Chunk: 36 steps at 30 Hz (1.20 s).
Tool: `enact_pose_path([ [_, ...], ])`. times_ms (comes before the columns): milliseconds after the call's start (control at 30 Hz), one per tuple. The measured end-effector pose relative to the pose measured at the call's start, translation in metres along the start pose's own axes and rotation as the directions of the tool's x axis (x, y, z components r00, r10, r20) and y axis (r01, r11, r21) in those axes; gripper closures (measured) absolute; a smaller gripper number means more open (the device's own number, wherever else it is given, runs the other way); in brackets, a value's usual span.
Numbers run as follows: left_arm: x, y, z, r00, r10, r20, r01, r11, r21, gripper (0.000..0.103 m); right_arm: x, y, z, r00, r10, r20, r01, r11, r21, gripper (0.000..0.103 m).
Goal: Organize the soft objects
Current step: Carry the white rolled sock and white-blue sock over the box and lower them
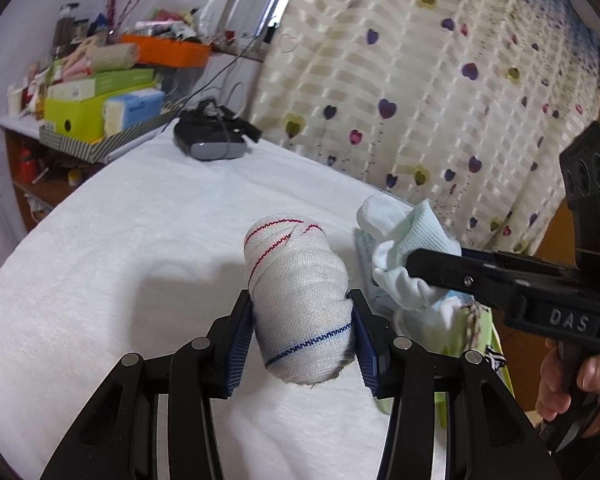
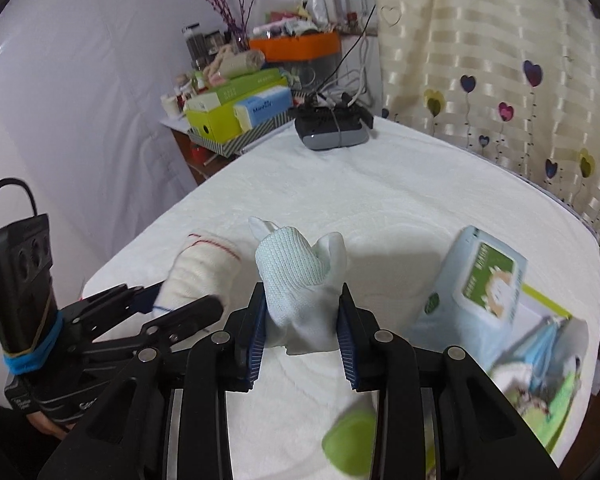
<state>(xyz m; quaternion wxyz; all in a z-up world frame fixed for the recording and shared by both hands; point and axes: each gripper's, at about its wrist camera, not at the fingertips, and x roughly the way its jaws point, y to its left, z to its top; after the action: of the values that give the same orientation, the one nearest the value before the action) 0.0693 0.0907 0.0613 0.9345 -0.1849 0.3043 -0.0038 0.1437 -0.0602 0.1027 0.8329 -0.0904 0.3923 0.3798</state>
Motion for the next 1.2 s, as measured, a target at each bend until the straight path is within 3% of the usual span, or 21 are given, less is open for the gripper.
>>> enact_pose_path([
  [300,-0.018,-0.047,-0.011,0.999,-0.035,0.010,0.034,0.997,0.070,0.058,-0.058,-0.015,-0.044,0.992,-0.042,0.116,0.032,0.996,0.082,0.070],
  [567,-0.020,-0.093,-0.025,0.996,-0.088,-0.012,0.089,0.985,0.145,0.058,-0.106,-0.031,-0.081,0.973,-0.119,0.197,0.090,0.985,0.147,0.070],
  [900,-0.023,-0.137,-0.041,0.988,-0.148,-0.036,0.152,0.962,0.226,0.058,-0.146,-0.048,-0.119,0.945,-0.196,0.263,0.131,0.960,0.248,0.070],
  [1200,-0.026,-0.161,-0.044,0.982,-0.185,-0.041,0.189,0.940,0.283,0.058,-0.168,-0.056,-0.132,0.919,-0.256,0.299,0.166,0.941,0.296,0.070],
])
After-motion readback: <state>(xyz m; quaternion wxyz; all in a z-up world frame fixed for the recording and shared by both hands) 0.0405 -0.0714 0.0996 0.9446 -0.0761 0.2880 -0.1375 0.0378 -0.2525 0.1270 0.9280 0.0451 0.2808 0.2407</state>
